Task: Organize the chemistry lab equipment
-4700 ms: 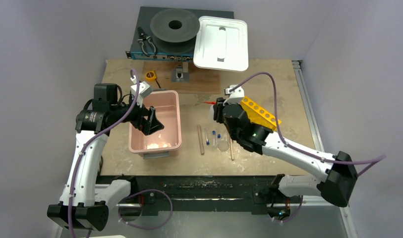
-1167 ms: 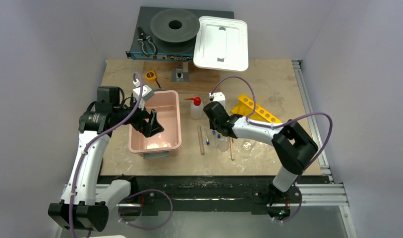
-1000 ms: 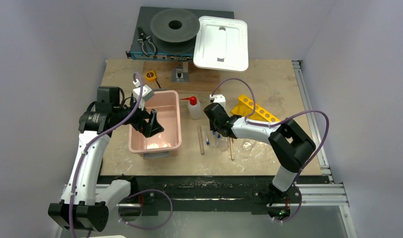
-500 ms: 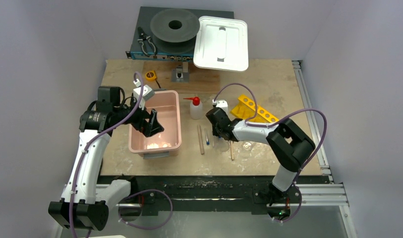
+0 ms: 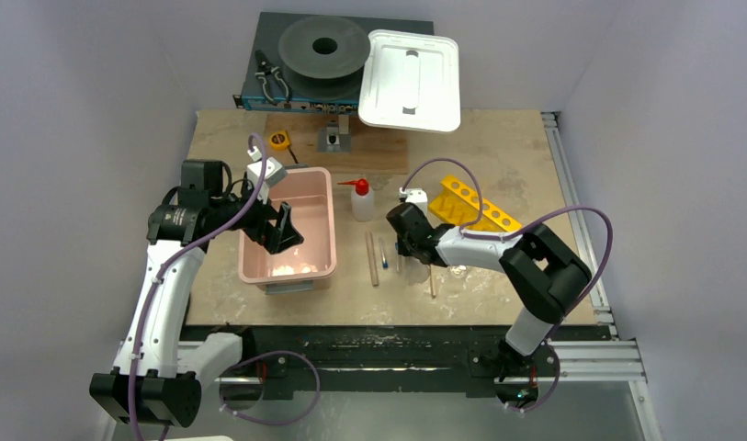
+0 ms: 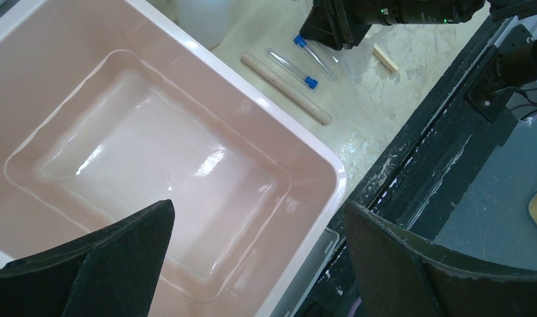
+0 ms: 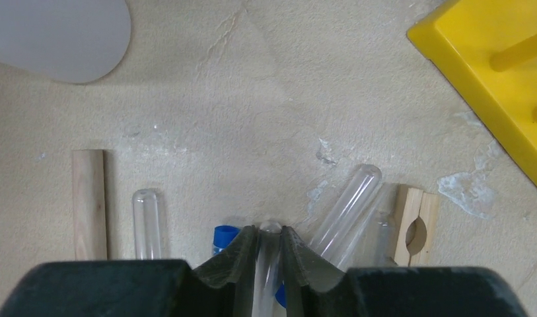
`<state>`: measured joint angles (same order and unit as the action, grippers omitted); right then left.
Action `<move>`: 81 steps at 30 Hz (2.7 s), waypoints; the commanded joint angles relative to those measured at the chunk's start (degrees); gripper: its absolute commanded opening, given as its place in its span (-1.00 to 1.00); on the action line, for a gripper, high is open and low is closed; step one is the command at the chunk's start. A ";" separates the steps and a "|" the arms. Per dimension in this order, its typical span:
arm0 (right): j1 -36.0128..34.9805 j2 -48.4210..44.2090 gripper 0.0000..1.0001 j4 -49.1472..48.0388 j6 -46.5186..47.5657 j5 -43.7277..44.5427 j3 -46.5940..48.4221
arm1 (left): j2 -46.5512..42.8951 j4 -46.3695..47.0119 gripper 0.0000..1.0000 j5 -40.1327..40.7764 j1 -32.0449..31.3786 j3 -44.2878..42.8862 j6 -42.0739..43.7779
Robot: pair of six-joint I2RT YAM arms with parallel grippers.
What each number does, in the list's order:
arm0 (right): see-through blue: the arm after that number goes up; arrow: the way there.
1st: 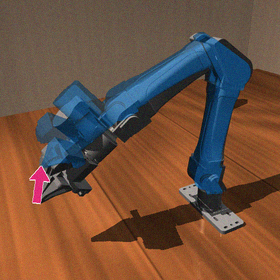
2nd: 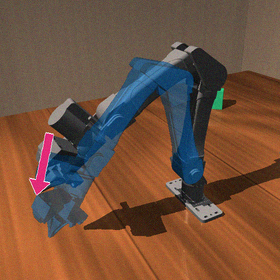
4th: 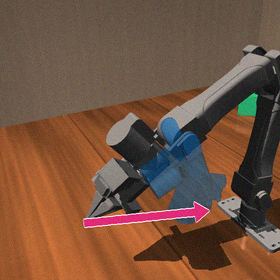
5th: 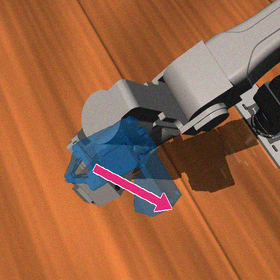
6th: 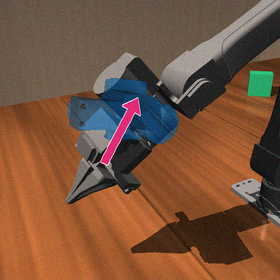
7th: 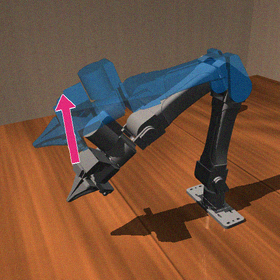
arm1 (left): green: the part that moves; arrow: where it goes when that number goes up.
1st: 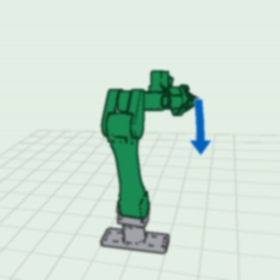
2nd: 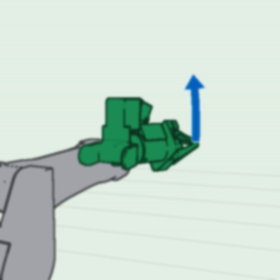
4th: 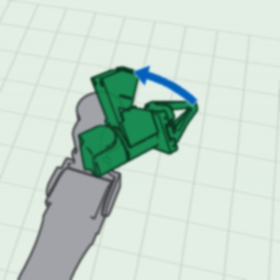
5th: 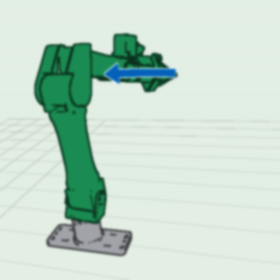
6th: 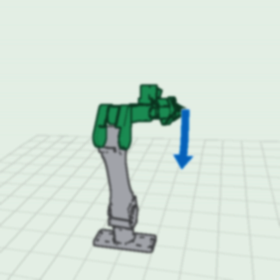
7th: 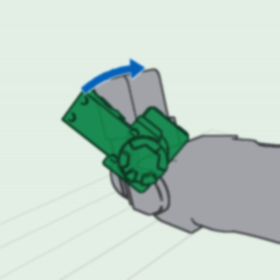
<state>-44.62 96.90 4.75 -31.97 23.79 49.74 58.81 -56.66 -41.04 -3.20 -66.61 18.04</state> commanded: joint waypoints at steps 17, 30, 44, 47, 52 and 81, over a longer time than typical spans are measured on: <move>-1.39 -20.60 -1.00 -8.05 3.77 -8.57 -1.24 | -1.56 -1.08 1.00 -5.96 -0.23 -0.45 2.06; -8.20 -33.61 -1.00 -24.92 9.60 -13.40 -2.15 | -6.21 -2.15 1.00 -20.68 -0.27 -0.31 3.53; -24.07 -26.27 -1.00 -47.71 16.87 -1.04 3.27 | -9.53 36.16 1.00 -29.66 -1.41 12.77 -35.85; -26.33 -23.48 -1.00 -51.67 17.42 1.25 4.36 | -9.79 38.47 0.96 -31.42 -1.42 12.62 -36.21; -29.33 -20.14 -1.00 -55.06 17.14 5.25 6.15 | -9.65 39.22 0.85 -33.82 -1.42 12.82 -34.43; -32.46 -15.56 -1.00 -57.11 18.60 13.15 9.11 | -8.57 33.20 -0.52 -33.22 -0.75 8.60 -28.39</move>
<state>-76.84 81.36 -49.43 -14.76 35.59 57.23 50.13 -23.90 -74.56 -4.25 -55.94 -12.21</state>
